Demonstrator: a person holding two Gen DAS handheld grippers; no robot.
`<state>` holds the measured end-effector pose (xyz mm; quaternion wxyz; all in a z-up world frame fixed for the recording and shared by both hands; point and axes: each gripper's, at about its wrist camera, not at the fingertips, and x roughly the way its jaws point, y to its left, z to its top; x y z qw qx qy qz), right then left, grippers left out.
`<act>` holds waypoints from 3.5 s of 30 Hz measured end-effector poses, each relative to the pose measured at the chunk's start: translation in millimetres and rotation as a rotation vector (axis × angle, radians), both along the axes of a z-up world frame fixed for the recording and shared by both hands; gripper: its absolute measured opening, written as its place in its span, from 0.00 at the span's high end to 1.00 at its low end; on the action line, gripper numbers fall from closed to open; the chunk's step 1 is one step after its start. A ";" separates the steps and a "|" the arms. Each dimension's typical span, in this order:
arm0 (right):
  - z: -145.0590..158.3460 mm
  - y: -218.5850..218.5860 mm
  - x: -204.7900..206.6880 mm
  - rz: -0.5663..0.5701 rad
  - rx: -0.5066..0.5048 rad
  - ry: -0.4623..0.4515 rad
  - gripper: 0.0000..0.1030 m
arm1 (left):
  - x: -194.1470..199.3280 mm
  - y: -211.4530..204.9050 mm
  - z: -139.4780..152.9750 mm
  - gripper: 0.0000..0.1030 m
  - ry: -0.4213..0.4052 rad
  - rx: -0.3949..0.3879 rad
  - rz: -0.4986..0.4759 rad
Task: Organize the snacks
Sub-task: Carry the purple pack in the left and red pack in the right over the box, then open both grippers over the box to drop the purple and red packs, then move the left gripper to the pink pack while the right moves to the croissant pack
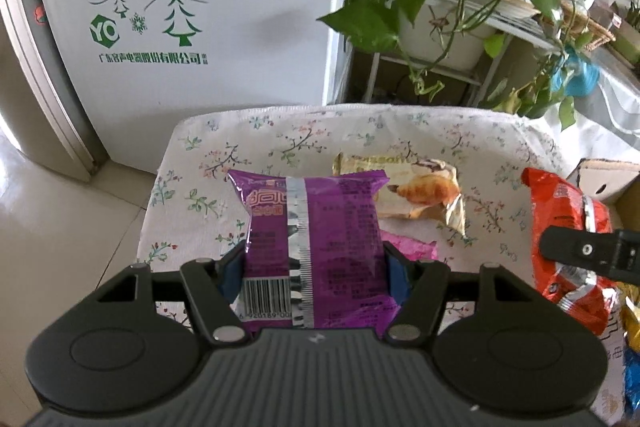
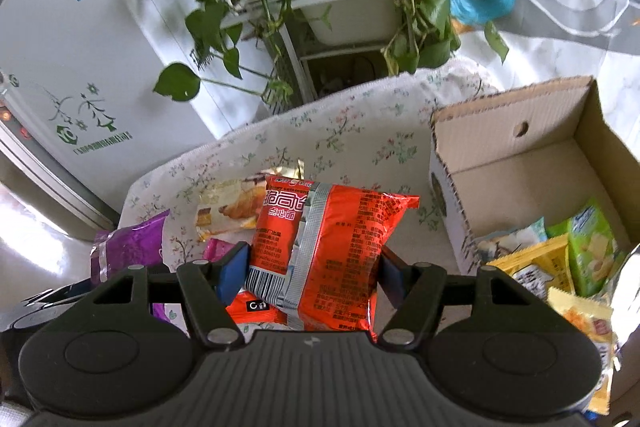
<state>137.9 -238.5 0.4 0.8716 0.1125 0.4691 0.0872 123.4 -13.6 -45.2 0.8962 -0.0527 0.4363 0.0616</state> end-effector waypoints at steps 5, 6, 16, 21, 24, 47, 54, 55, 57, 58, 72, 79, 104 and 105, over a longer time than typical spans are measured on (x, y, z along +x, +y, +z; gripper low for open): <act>13.2 -16.7 -1.2 -0.012 0.024 -0.034 0.29 | 0.1 -10.1 10.6 0.35 -0.028 -0.009 -0.012; 16.6 -20.3 -2.5 -0.015 0.030 -0.042 0.29 | 0.2 -14.0 13.2 0.35 -0.036 -0.013 -0.021; 33.7 -65.1 -11.8 -0.099 0.043 -0.095 0.29 | -2.3 -66.6 32.9 0.35 -0.093 -0.078 -0.150; 38.3 -89.1 -17.4 -0.137 0.046 -0.110 0.29 | -7.0 -98.0 42.3 0.35 -0.122 -0.108 -0.237; 41.9 -103.7 -22.5 -0.160 0.047 -0.121 0.29 | -10.5 -115.0 45.3 0.35 -0.133 -0.123 -0.280; 40.5 -169.7 -39.9 -0.315 -0.012 -0.098 0.29 | -21.3 -208.0 31.5 0.35 -0.101 -0.260 -0.526; 36.0 -174.8 -38.8 -0.350 -0.012 -0.071 0.25 | -28.5 -218.5 31.4 0.14 -0.123 -0.284 -0.590; 36.0 -174.0 -38.8 -0.348 -0.007 -0.070 0.22 | -30.3 -216.9 34.1 0.11 -0.131 -0.286 -0.595; 37.3 -171.5 -38.8 -0.343 -0.011 -0.074 0.20 | -32.9 -213.4 38.7 0.11 -0.145 -0.286 -0.598; 38.3 -169.9 -39.1 -0.340 -0.013 -0.081 0.19 | -33.6 -210.7 40.6 0.11 -0.144 -0.285 -0.600; 43.5 -143.4 -34.8 -0.248 -0.002 -0.096 0.16 | -39.7 -155.8 48.8 0.11 -0.117 -0.210 -0.515; 44.4 -124.8 -31.9 -0.191 -0.001 -0.104 0.15 | -34.9 -112.7 56.4 0.11 -0.118 -0.168 -0.419; 26.2 -46.6 -10.7 -0.043 0.012 -0.069 0.14 | -5.3 7.7 46.5 0.10 -0.109 -0.174 -0.099; 24.6 -42.7 -10.2 -0.033 0.007 -0.067 0.14 | -1.9 13.3 43.7 0.10 -0.102 -0.185 -0.074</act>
